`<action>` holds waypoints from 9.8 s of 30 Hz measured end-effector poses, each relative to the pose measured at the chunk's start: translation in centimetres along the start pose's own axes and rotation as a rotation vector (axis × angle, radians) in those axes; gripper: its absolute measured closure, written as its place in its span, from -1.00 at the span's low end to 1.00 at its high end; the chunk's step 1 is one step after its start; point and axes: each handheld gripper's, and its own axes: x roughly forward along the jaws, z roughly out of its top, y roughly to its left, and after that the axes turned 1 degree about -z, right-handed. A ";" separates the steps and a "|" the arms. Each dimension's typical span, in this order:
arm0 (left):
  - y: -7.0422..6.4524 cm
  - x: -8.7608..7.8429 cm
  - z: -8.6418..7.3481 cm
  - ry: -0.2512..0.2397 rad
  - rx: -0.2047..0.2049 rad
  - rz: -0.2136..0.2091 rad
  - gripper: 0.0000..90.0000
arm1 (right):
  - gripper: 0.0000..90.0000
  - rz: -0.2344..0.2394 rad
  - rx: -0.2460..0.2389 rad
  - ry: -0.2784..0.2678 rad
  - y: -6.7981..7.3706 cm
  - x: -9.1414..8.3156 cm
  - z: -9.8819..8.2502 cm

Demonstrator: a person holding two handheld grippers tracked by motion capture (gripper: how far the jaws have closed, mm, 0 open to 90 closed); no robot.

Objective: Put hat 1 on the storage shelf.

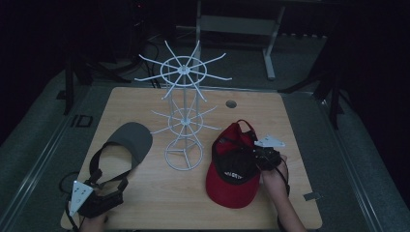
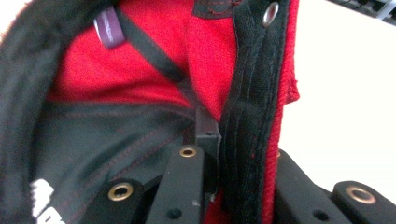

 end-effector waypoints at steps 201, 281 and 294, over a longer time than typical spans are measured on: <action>-25.2 9.4 19.8 -0.039 0.335 -0.744 0.87 | -0.07 0.390 -0.122 -0.550 2.6 -22.6 3.3; -17.7 6.5 18.8 -0.065 0.252 -0.637 0.13 | 0.98 0.397 -0.086 -0.514 1.0 -22.5 6.8; -16.0 5.4 15.1 -0.020 0.229 -0.670 0.07 | 0.98 0.317 -0.019 -0.569 -1.0 -23.5 8.1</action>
